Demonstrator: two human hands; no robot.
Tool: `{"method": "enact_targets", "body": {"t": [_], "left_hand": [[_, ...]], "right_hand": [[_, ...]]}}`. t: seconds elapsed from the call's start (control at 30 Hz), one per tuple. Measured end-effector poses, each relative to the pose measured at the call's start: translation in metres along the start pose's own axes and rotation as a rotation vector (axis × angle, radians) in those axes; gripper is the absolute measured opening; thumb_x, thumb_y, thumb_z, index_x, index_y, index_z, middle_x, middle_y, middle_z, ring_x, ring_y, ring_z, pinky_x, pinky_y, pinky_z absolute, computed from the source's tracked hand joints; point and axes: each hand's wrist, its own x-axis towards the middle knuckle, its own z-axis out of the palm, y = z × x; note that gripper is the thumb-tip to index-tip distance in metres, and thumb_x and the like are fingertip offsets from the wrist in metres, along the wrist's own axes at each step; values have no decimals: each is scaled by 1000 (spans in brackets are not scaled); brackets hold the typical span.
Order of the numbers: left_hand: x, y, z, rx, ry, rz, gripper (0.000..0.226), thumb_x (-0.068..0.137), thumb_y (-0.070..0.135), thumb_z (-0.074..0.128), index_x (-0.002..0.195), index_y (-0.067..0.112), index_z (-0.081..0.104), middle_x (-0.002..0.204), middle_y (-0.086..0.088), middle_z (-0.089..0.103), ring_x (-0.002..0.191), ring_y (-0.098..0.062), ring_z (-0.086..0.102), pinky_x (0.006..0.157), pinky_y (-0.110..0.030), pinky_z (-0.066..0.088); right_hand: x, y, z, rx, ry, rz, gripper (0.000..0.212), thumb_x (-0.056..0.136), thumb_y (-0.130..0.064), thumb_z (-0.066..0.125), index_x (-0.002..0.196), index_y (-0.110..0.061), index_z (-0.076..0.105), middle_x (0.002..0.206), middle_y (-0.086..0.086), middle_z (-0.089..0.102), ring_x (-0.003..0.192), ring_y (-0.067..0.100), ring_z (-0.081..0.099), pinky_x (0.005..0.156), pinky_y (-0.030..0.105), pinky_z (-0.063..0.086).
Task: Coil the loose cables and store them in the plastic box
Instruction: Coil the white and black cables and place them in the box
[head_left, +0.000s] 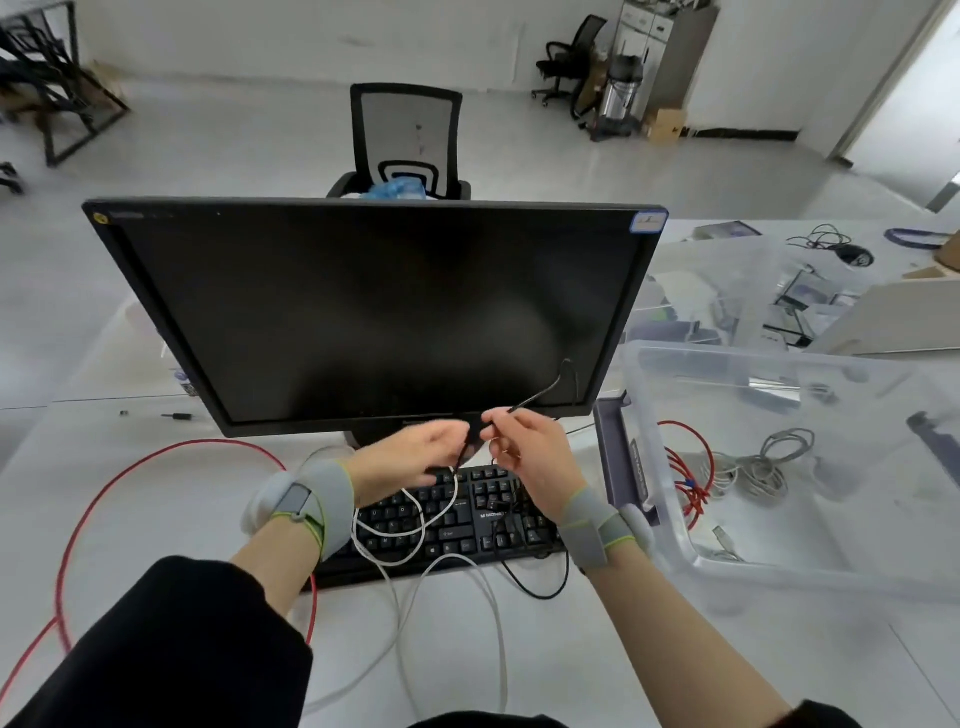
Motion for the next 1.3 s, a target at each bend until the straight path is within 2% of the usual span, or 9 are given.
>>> {"method": "enact_targets", "body": {"t": [0.1, 0.23, 0.4, 0.57, 0.7, 0.83, 0.97, 1.17, 1.3], "left_hand": [[1, -3, 7, 71, -151, 39, 25, 99, 24, 43, 124, 20, 47, 107, 2, 63, 102, -10, 60, 86, -20, 45], [-2, 3, 5, 90, -117, -42, 26, 103, 19, 33, 94, 12, 57, 56, 5, 43, 48, -8, 44, 53, -18, 45], [-11, 14, -7, 125, -69, -13, 32, 103, 26, 34, 78, 15, 50, 49, 11, 31, 42, -4, 22, 39, -14, 21], [-21, 36, -6, 100, -131, 73, 39, 100, 35, 37, 67, 14, 44, 45, 9, 26, 38, -5, 21, 37, -15, 23], [-25, 44, -7, -176, -191, 155, 31, 99, 30, 33, 79, 10, 46, 46, 8, 26, 35, -3, 23, 33, -14, 26], [-28, 59, -14, -781, -105, 309, 20, 96, 26, 35, 94, 13, 51, 50, 8, 28, 34, -1, 24, 30, -13, 22], [-19, 67, -26, -998, 124, 436, 25, 102, 14, 30, 118, 14, 49, 62, 4, 43, 44, -6, 35, 41, -17, 36], [-3, 47, -20, -283, 477, 466, 47, 104, 10, 24, 149, 14, 12, 126, -11, 51, 110, -25, 58, 88, -27, 52], [-7, 39, -21, 173, 382, 314, 60, 101, 5, 29, 151, 26, 4, 122, -10, 58, 80, -15, 66, 74, -23, 51]], "right_hand": [[1, -11, -2, 140, -13, 38, 22, 97, -7, 45, 85, -9, 63, 67, -1, 59, 48, 4, 49, 51, 16, 35], [5, -23, -4, 230, 140, 34, 19, 95, -8, 50, 82, -8, 63, 65, 2, 57, 47, 7, 47, 44, 16, 34], [7, -22, -16, -551, 566, -250, 15, 88, -23, 63, 93, -11, 55, 86, -2, 53, 84, 17, 50, 69, 20, 36], [21, -2, -15, -985, 192, -505, 31, 88, -8, 55, 118, -9, 56, 126, 7, 55, 131, 26, 38, 113, 41, 23], [18, 9, -10, -865, 101, -360, 25, 100, -11, 35, 96, -7, 59, 94, 1, 61, 89, 17, 51, 103, 35, 33], [11, 20, -3, -727, 24, -181, 24, 99, -13, 35, 89, -12, 58, 70, -4, 55, 69, 12, 50, 62, 13, 38], [1, 15, 4, -849, -142, -163, 28, 100, -16, 34, 99, -8, 61, 61, -6, 45, 53, 9, 38, 53, 23, 32], [-12, -25, 23, -1058, -373, -360, 26, 95, -26, 53, 99, -9, 72, 64, -6, 56, 51, 3, 42, 54, 8, 33], [-11, -54, 12, -1016, -323, -396, 18, 87, -24, 64, 90, -11, 76, 67, -4, 60, 52, 1, 49, 56, 9, 36]]}}
